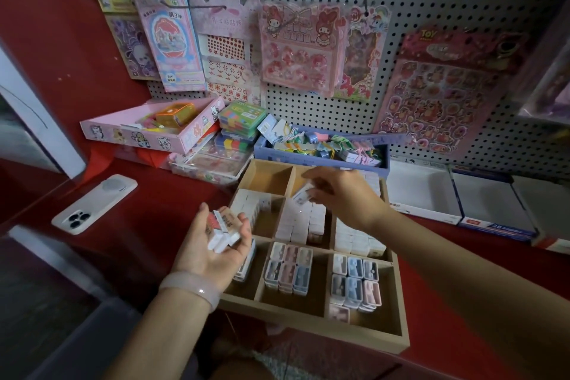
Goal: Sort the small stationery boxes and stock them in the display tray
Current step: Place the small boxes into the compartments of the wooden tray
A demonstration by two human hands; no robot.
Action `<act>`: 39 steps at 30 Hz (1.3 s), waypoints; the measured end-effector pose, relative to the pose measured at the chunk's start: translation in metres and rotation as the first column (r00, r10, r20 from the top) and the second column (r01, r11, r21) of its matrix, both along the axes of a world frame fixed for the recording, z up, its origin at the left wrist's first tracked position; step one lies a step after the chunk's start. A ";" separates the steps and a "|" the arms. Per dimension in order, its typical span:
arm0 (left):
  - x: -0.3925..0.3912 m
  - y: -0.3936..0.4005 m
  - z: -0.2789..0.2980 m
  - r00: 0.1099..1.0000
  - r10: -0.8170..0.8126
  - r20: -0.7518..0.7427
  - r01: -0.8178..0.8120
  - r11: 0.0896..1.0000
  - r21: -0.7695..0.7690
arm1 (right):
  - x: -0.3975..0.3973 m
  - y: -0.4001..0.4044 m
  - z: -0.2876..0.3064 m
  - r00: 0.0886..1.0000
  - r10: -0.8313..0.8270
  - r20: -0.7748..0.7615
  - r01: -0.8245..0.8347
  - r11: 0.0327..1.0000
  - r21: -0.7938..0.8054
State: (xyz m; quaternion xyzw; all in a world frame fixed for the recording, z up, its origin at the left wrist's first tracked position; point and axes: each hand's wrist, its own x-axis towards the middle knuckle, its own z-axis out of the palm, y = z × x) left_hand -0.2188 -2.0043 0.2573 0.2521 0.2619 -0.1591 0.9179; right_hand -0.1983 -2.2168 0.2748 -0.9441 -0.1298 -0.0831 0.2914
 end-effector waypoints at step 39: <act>-0.013 -0.008 0.011 0.995 -0.066 0.077 0.067 0.998 -0.008 | -0.006 0.042 0.027 0.861 0.463 0.208 -0.433 0.884 -0.175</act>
